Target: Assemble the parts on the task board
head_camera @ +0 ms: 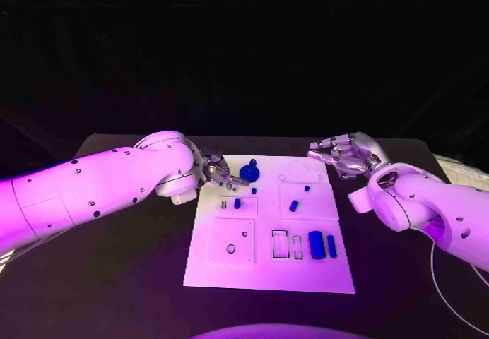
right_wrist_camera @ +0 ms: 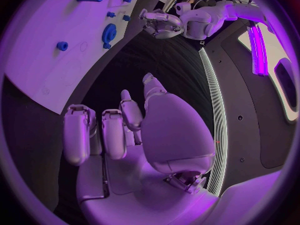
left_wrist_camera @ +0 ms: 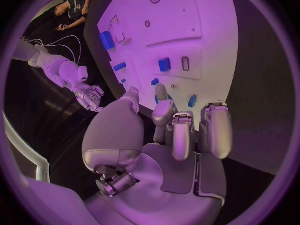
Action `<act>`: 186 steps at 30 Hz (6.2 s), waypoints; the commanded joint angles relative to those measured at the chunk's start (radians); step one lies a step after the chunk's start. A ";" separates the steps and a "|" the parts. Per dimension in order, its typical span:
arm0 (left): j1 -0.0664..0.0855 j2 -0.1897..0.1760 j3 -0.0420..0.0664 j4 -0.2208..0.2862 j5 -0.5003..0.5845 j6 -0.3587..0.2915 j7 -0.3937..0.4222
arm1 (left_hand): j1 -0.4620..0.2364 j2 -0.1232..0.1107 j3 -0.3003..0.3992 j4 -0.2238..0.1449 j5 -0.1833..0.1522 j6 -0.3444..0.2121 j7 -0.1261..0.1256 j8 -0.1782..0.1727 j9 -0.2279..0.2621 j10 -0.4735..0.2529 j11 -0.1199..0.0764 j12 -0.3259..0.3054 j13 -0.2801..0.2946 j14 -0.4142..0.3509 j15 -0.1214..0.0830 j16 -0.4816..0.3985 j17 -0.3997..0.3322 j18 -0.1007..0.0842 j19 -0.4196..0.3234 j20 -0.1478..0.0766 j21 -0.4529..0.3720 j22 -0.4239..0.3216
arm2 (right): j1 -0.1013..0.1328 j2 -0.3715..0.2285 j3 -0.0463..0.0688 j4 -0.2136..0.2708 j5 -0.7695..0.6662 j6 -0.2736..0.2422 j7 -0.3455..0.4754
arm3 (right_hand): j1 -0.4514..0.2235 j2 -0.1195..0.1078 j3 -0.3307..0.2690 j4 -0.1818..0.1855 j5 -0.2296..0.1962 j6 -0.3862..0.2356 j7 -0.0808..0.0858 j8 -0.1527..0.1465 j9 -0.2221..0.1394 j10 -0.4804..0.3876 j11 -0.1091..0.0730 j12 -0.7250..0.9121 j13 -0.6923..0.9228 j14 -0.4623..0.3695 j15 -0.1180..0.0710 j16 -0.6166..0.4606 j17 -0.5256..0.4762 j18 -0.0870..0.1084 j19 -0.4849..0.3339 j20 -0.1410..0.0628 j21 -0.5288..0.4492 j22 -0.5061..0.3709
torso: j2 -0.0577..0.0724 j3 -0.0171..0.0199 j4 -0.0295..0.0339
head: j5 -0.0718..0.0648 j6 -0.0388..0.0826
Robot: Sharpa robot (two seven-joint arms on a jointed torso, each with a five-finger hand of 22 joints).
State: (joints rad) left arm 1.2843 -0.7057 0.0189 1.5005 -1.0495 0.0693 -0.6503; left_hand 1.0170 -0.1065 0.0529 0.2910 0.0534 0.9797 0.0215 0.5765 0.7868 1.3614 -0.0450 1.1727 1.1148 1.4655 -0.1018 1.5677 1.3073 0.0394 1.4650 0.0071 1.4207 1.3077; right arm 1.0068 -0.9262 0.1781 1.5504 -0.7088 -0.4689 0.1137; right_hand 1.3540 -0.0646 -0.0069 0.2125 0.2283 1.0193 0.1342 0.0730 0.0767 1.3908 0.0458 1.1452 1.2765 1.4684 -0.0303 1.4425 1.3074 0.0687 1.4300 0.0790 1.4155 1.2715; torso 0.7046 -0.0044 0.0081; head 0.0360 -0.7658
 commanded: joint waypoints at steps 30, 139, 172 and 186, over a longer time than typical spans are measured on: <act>0.091 0.246 -0.027 -0.523 0.010 0.329 -0.002 | 0.164 0.090 -0.081 -0.005 0.012 -0.034 0.044 -0.100 -0.105 -0.117 0.040 -0.126 -0.148 0.105 0.038 0.003 0.264 0.028 -0.019 0.040 -0.099 0.049 | -0.006 0.010 -0.001 0.021 -0.014 0.008 0.025 | -0.009 0.009 -0.012 -0.007 0.040 0.002 -0.002 0.001 0.002 -0.010 0.000 -0.004 -0.002 0.065 0.002 -0.007 0.097 -0.004 -0.009 -0.001 -0.005 0.000 | 0.009 0.0021 -0.0134 | 0.025 0.019; 0.064 0.269 -0.036 -0.537 0.029 0.390 -0.011 | 0.353 0.023 0.448 -0.170 0.092 -0.053 0.028 -0.076 -0.084 -0.079 0.026 -0.127 -0.168 0.105 0.019 0.003 0.264 0.016 0.009 0.023 -0.066 0.102 | -0.006 0.015 -0.001 0.020 -0.016 0.018 0.020 | -0.001 0.012 -0.016 -0.015 0.028 0.001 -0.002 0.001 0.003 -0.009 -0.001 -0.003 -0.002 0.065 0.001 -0.008 0.096 -0.004 -0.008 -0.002 -0.004 0.001 | 0.008 0.0025 -0.0120 | 0.040 -0.008; 0.042 0.027 -0.038 -0.173 0.051 0.099 0.046 | 0.269 -0.048 0.630 -0.248 0.085 -0.047 0.032 -0.043 -0.054 -0.048 0.022 -0.102 -0.154 0.105 0.023 0.003 0.264 0.008 0.026 0.023 -0.034 0.133 | -0.006 0.004 -0.001 0.026 -0.014 0.016 0.023 | -0.001 0.015 -0.016 -0.016 0.027 0.001 -0.002 0.001 0.003 -0.009 -0.001 -0.003 -0.002 0.065 0.001 -0.009 0.095 -0.004 -0.008 -0.002 -0.004 0.001 | 0.003 0.0055 -0.0048 | 0.044 -0.006; -0.027 -0.014 -0.038 -0.076 0.024 0.016 0.054 | 0.264 -0.051 0.640 -0.251 0.085 -0.043 0.030 -0.041 -0.053 -0.042 0.021 -0.097 -0.150 0.105 0.022 0.003 0.264 0.006 0.030 0.023 -0.028 0.139 | -0.006 0.003 -0.001 0.025 -0.012 0.018 0.025 | -0.001 0.015 -0.016 -0.016 0.027 0.001 -0.002 0.001 0.003 -0.009 -0.001 -0.003 -0.002 0.065 0.001 -0.009 0.095 -0.004 -0.008 -0.002 -0.004 0.001 | 0.005 0.0039 -0.0077 | 0.050 -0.013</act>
State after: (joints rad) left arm 1.2582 -0.7221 -0.0203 1.4194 -1.0110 0.1234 -0.6118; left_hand 1.2851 -0.1596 0.5347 0.1938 0.1401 0.9328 0.0516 0.5300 0.7323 1.3132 -0.0250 1.0720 0.9639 1.4658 -0.0875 1.5677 1.3074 0.0624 1.4668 0.0269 1.3889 1.3074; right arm 1.0014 -0.9238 0.1772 1.5750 -0.7152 -0.4616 0.1289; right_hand 1.3545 -0.0568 -0.0206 0.1987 0.2590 1.0193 0.1343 0.0730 0.0782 1.3873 0.0424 1.1454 1.2750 1.4684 -0.0303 1.4390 1.3075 0.0687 1.4267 0.0756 1.4156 1.2717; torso 0.7086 -0.0009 0.0027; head 0.0849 -0.7770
